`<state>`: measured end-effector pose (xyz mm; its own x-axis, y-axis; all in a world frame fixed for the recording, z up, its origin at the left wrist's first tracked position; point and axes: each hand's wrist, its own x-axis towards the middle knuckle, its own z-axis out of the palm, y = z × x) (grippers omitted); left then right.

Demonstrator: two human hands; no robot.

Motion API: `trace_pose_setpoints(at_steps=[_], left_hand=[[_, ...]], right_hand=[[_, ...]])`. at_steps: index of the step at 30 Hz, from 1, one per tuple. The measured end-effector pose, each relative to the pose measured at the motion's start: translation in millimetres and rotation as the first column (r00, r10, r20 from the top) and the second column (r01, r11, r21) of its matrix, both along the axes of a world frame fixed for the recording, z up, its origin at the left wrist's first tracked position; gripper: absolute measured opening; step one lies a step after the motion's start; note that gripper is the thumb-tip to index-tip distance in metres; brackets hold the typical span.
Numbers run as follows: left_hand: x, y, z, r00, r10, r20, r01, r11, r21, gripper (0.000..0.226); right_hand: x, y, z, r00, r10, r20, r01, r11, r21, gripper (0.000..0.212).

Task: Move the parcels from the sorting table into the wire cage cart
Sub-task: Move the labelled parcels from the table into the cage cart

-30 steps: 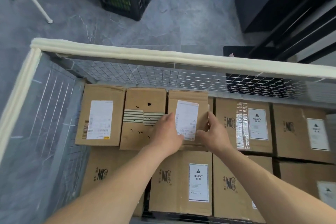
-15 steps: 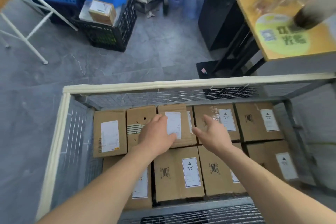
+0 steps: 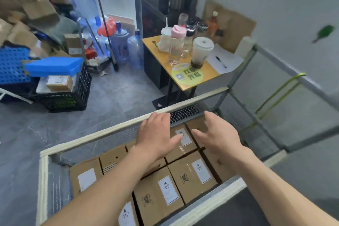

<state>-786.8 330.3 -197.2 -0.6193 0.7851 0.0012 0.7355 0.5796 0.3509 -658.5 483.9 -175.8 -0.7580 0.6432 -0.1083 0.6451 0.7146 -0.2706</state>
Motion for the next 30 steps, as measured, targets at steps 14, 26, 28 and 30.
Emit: trace_pose_setpoints(at_steps=[14, 26, 28, 30], left_hand=[[189.0, 96.0, 106.3, 0.934, -0.306, -0.187, 0.333, 0.933, 0.137, 0.077], [360.3, 152.7, 140.3, 0.802, -0.546, -0.244, 0.588, 0.795, 0.152, 0.076], [381.7, 161.4, 144.2, 0.768, -0.589, -0.251, 0.632, 0.76, 0.15, 0.078], [400.1, 169.0, 146.3, 0.732, -0.631, -0.258, 0.675, 0.724, 0.144, 0.082]], right_hand=[[235.8, 44.1, 97.6, 0.962, -0.273, -0.003, 0.27, 0.953, 0.14, 0.062], [426.9, 46.4, 139.0, 0.826, -0.561, -0.053, 0.56, 0.808, 0.185, 0.074], [450.3, 43.3, 142.7, 0.792, -0.608, -0.062, 0.607, 0.772, 0.187, 0.074], [470.5, 37.9, 145.2, 0.758, -0.648, -0.073, 0.648, 0.736, 0.195, 0.071]])
